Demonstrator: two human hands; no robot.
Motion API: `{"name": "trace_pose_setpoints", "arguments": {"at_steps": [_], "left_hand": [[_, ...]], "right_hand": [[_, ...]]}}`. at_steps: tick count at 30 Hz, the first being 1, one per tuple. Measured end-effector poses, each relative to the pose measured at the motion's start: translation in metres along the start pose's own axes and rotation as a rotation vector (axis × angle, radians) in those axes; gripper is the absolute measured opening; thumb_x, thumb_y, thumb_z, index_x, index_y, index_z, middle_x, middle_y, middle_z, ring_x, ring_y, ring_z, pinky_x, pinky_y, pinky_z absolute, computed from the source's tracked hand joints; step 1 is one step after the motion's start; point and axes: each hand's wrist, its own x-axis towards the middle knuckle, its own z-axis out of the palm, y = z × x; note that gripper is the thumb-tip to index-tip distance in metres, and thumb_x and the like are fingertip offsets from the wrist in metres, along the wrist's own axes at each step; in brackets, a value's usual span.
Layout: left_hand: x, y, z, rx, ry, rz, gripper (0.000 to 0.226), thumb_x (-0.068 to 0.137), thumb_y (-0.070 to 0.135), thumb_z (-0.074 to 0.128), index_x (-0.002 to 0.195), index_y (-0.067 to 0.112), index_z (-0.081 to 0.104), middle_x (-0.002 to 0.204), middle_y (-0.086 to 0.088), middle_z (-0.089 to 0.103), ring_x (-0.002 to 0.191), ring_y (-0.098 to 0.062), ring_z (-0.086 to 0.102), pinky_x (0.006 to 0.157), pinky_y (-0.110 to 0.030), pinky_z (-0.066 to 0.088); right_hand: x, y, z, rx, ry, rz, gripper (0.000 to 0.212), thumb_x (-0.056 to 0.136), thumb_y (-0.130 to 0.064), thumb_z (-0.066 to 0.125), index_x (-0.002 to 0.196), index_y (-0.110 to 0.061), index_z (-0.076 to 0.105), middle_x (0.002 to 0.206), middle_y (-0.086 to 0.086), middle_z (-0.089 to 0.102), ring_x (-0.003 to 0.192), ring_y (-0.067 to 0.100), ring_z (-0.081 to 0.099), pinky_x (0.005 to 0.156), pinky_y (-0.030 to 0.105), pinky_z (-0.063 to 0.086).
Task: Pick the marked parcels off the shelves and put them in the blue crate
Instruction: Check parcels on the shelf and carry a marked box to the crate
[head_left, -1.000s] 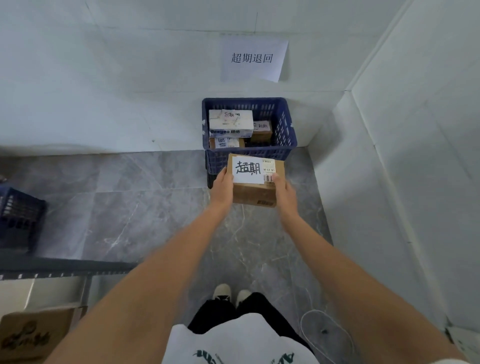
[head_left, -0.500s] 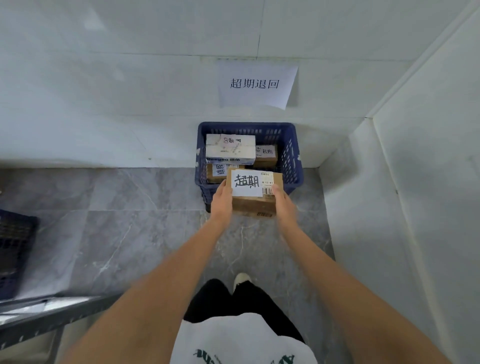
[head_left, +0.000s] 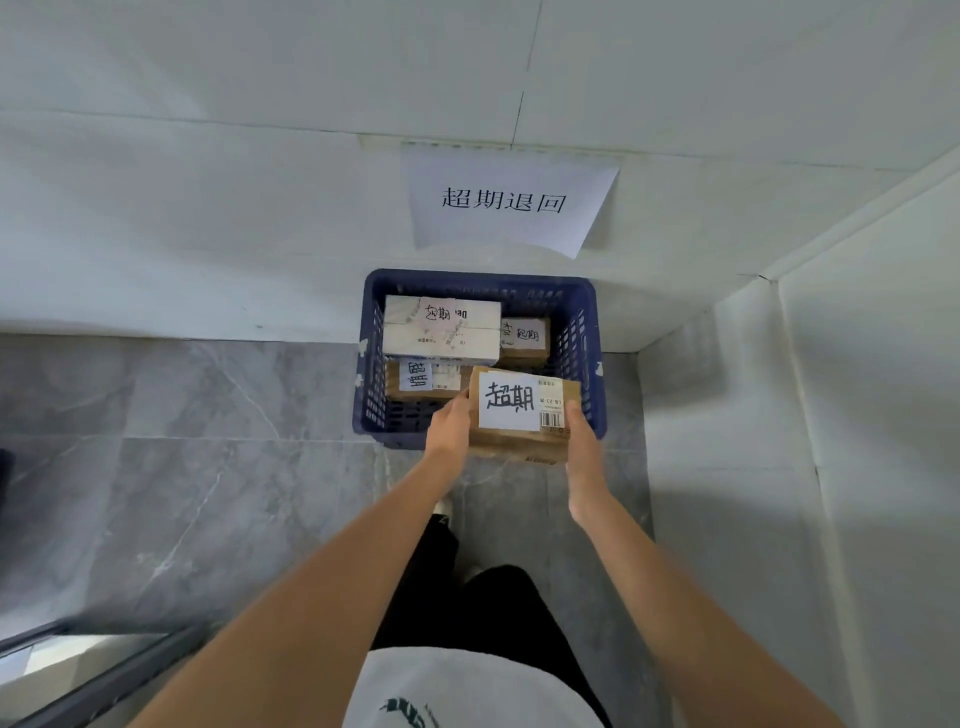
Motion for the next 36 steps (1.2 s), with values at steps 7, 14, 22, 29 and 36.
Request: {"name": "trace_pose_setpoints", "arguments": {"at_steps": [7,14,22,29,36], "left_hand": [[0.041,0.011,0.051,-0.026,0.035,-0.087,0.04,0.098,0.039,0.046,0.124,0.014,0.063,0.125,-0.005,0.064,0.118,-0.025,0.056,0.108,-0.044,0.038],[0.096,0.01,0.102,-0.102,0.14,-0.135,0.046,0.101,0.04,0.04,0.136,0.015,0.053,0.136,-0.004,0.055,0.126,-0.026,0.049,0.108,-0.04,0.036],[0.171,-0.018,0.123,-0.057,0.135,-0.15,0.045,0.103,0.04,0.032,0.144,0.025,0.044,0.15,-0.001,0.041,0.139,-0.024,0.034,0.112,-0.038,0.024],[0.248,-0.061,0.142,-0.114,0.151,-0.208,0.043,0.104,0.038,0.035,0.142,0.023,0.047,0.145,-0.001,0.048,0.132,-0.022,0.041,0.108,-0.036,0.027],[0.326,-0.105,0.144,-0.204,0.158,-0.236,0.037,0.101,0.03,0.043,0.134,0.02,0.057,0.123,0.003,0.061,0.11,-0.018,0.053,0.094,-0.028,0.035]], "right_hand": [[0.073,-0.007,-0.033,-0.031,0.014,0.135,0.049,0.103,-0.051,0.029,0.133,-0.024,0.058,0.128,-0.002,0.063,0.122,0.015,0.053,0.111,0.034,0.032],[0.147,-0.005,-0.047,-0.097,-0.012,0.157,0.04,0.104,-0.034,0.028,0.111,-0.026,0.067,0.11,-0.005,0.068,0.101,0.009,0.06,0.083,0.026,0.045],[0.229,0.028,-0.033,-0.04,-0.006,0.266,0.044,0.103,-0.046,0.029,0.12,-0.024,0.064,0.117,-0.004,0.066,0.108,0.014,0.059,0.094,0.031,0.044],[0.295,0.078,-0.025,-0.055,0.023,0.308,0.058,0.1,-0.056,0.031,0.149,-0.024,0.038,0.151,-0.009,0.038,0.14,0.019,0.034,0.114,0.034,0.025],[0.363,0.134,-0.008,-0.048,0.004,0.299,0.049,0.104,-0.048,0.028,0.141,-0.022,0.048,0.143,-0.006,0.048,0.13,0.013,0.043,0.105,0.028,0.028]]}}
